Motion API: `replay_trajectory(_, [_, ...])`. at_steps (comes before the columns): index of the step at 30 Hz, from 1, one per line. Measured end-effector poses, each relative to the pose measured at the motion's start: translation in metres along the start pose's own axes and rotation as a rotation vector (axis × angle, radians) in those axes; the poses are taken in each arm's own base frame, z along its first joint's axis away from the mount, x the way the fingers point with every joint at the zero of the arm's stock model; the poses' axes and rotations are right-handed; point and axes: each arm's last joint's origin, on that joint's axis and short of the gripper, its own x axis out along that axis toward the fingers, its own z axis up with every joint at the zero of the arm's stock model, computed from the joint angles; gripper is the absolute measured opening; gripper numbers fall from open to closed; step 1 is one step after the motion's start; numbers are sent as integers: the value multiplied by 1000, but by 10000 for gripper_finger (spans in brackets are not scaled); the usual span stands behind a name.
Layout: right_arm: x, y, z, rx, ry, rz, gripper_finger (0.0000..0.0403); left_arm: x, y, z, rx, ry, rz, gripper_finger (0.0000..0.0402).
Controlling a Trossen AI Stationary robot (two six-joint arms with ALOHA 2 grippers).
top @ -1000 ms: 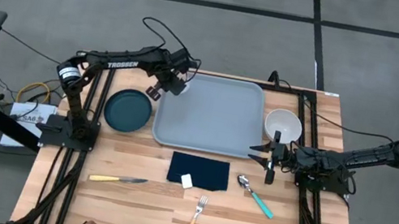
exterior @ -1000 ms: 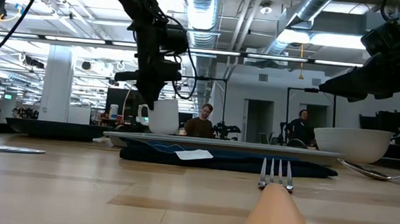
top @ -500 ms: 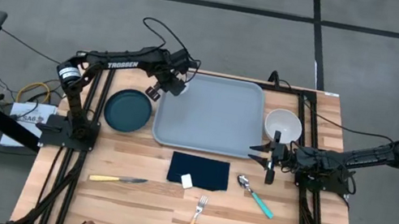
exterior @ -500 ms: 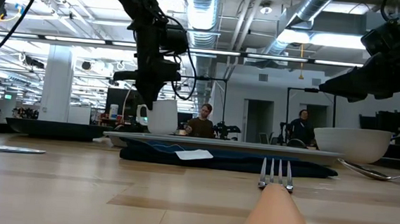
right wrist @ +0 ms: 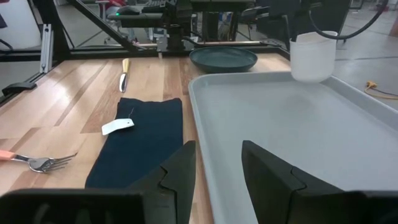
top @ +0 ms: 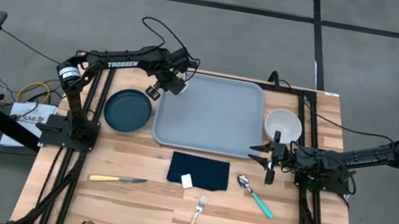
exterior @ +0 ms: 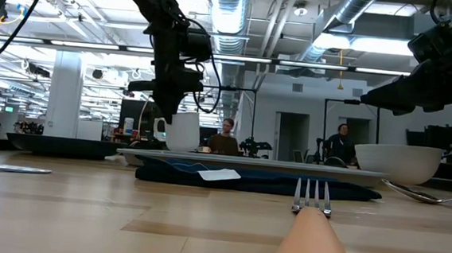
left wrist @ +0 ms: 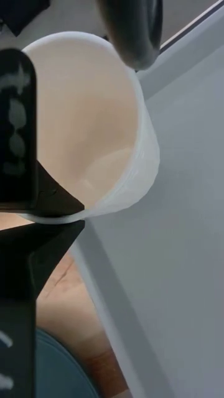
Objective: Set up tray
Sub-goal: Put the white cup on the gray serving tray
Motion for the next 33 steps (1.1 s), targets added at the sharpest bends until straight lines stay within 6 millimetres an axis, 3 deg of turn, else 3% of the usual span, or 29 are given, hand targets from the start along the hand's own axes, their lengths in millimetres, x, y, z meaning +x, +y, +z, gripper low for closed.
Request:
replay_trajectory(9, [0, 0, 0, 0, 0, 0, 122, 1, 0, 0, -11, 0, 2, 4])
replay_trajectory(16, [0, 0, 0, 0, -1, 0, 122, 17, -2, 5, 6, 72, -25, 4])
replay_trajectory(33, [0, 0, 0, 0, 1, 0, 122, 16, 1, 6, 14, 74, 5, 10])
